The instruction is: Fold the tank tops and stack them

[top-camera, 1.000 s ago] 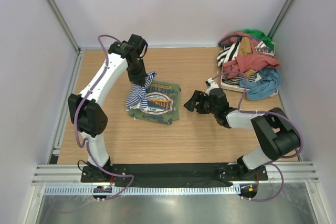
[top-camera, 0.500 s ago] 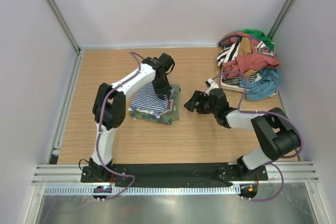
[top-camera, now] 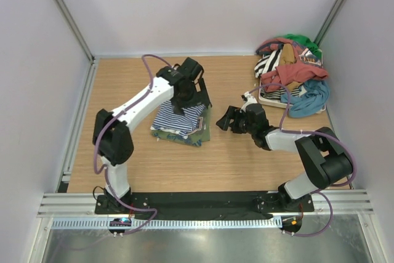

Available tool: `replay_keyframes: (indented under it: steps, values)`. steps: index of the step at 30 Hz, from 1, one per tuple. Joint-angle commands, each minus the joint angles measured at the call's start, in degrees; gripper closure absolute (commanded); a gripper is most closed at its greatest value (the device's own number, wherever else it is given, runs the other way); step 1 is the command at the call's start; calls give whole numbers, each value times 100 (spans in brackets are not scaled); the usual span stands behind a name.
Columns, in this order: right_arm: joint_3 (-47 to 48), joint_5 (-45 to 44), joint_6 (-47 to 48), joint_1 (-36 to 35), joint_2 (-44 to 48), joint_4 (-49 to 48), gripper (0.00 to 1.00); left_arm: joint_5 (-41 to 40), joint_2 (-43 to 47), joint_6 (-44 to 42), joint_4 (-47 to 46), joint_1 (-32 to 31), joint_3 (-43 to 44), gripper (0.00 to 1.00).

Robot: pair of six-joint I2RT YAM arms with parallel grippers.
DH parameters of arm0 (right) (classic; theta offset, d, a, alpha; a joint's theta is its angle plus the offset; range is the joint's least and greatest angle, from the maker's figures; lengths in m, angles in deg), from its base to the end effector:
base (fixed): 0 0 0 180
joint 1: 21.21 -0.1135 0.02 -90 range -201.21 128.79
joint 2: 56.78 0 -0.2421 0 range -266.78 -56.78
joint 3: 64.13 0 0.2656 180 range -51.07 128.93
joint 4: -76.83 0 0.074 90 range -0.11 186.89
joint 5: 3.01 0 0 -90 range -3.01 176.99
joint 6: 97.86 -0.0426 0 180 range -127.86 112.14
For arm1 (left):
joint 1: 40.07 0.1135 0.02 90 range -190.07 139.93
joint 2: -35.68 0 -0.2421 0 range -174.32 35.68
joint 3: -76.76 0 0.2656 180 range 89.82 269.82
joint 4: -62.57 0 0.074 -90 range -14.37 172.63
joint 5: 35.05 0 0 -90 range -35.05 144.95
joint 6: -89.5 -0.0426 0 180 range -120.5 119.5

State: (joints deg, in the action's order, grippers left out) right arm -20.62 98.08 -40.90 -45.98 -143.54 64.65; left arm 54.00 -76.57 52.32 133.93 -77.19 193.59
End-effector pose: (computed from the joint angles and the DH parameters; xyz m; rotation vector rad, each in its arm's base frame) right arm 0.2680 0.1327 0.1135 0.0384 2.2076 0.7894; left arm 0.3372 -0.2543 0.2516 -0.3895 2.7900 -0.3925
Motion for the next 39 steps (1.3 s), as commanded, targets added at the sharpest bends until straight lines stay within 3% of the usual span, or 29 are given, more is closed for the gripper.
replay_keyframes:
  steps: [1,5,9,12,15,19,26,32,39]
  values:
    - [92,-37,131,-10,169,-263,23,-502,1098,-377,-108,144,-566,0]
    - [118,25,113,-10,151,-263,23,-423,1846,-878,-758,232,-1550,4]
    - [118,-63,166,-1,221,-201,23,-266,2215,-1230,-1354,232,-2559,25]
    - [118,-125,227,-10,291,-140,24,24,2496,-1300,-2056,232,-3263,35]
    - [101,-195,280,-10,370,-105,24,43,2638,-1353,-2568,232,-3625,39]
    - [92,-301,342,-10,423,-43,24,7,2489,-1423,-2736,232,-3627,51]
    - [136,-309,342,-1,335,-25,24,-98,2277,-1511,-2868,223,-3468,57]
    - [162,-266,316,-10,274,-34,24,34,1882,-1485,-3000,179,-3433,69]
    - [171,-222,280,-10,274,-34,25,-159,1540,-1344,-3272,-233,-3855,74]
